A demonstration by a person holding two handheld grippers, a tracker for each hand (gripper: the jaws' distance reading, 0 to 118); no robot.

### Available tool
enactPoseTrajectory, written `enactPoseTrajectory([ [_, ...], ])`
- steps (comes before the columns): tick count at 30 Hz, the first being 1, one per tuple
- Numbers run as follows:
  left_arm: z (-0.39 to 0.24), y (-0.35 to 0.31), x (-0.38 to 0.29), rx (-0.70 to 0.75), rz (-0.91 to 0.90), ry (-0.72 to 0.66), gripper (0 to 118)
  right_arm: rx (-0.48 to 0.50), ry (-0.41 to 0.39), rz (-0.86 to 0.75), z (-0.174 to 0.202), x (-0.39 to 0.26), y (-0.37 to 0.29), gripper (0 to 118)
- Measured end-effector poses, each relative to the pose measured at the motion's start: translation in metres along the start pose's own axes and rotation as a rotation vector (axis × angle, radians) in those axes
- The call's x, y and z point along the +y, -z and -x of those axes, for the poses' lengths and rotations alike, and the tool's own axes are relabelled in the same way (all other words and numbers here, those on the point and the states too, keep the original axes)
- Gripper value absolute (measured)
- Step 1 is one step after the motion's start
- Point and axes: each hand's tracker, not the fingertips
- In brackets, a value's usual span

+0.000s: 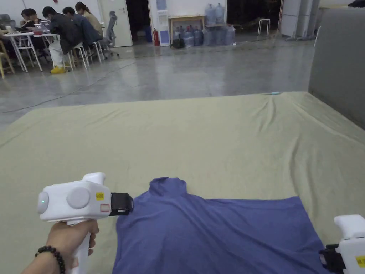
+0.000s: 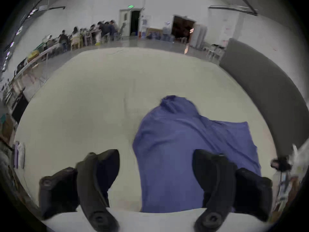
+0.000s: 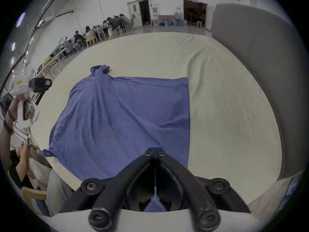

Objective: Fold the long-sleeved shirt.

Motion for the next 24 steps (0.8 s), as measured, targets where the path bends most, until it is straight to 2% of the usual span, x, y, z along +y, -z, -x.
enactPoseTrajectory([
  [5,0.028,0.107,0.056,0.033,0.087,-0.082,90,0.007,-0.002,0.069,-0.004,0.001,0.018,0],
  [11,-0.005,0.146,0.060,0.005,0.151,-0.029,90,-0.026,-0.009,0.101,-0.011,0.008,0.035,0],
  [13,-0.014,0.162,0.058,0.040,0.199,0.004,89,-0.032,0.003,0.107,-0.014,0.010,0.042,0],
  [14,-0.018,0.170,0.055,0.067,0.212,0.022,79,-0.030,0.001,0.112,-0.016,0.013,0.044,0],
  [16,-0.021,0.185,0.046,0.078,0.208,0.040,41,-0.032,0.001,0.114,-0.017,0.017,0.049,0],
  [17,-0.026,0.183,0.043,0.146,0.176,0.066,6,-0.032,-0.003,0.116,-0.016,0.020,0.051,0],
  [18,-0.028,0.181,0.043,0.157,0.165,0.075,0,-0.030,-0.010,0.117,-0.016,0.025,0.051,0],
  [22,-0.022,0.142,0.050,0.095,0.157,0.053,0,-0.022,-0.037,0.101,-0.022,0.064,0.066,0],
  [24,-0.009,0.127,0.060,0.001,0.120,-0.005,0,-0.037,-0.028,0.071,-0.030,0.096,0.078,0],
])
